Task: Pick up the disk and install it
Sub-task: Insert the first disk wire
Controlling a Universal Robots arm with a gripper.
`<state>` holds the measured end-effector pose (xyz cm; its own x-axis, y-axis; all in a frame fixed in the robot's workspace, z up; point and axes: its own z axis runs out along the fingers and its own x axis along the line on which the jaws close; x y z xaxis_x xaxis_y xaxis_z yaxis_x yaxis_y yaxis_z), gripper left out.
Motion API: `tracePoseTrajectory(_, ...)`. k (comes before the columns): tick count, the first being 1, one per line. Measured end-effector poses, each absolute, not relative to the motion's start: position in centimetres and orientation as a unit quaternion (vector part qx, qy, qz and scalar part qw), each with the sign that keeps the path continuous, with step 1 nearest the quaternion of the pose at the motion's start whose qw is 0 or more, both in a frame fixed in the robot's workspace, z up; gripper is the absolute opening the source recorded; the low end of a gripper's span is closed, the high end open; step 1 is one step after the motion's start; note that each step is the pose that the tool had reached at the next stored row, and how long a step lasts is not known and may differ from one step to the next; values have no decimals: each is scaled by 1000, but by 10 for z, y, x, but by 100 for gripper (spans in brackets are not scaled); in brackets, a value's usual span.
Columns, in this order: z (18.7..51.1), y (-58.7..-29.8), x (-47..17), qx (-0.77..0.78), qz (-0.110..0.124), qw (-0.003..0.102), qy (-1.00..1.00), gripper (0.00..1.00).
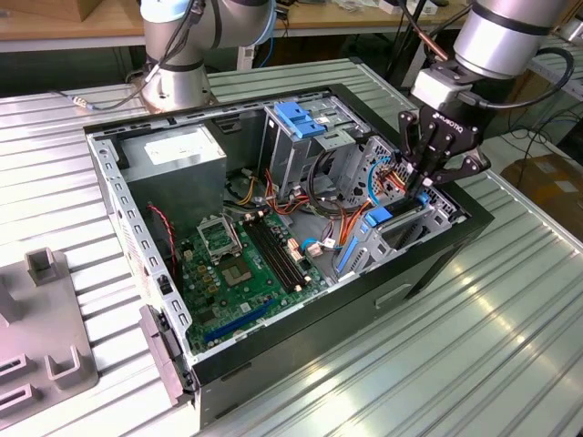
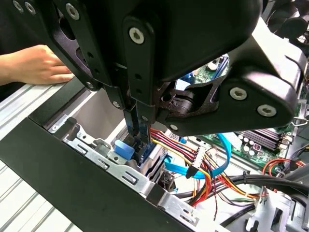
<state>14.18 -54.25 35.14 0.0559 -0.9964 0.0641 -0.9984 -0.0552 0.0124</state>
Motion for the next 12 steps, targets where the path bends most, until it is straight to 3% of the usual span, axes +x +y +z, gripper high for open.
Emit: tracePoseTrajectory(12, 348, -541, 139, 715, 19, 27, -698, 17)
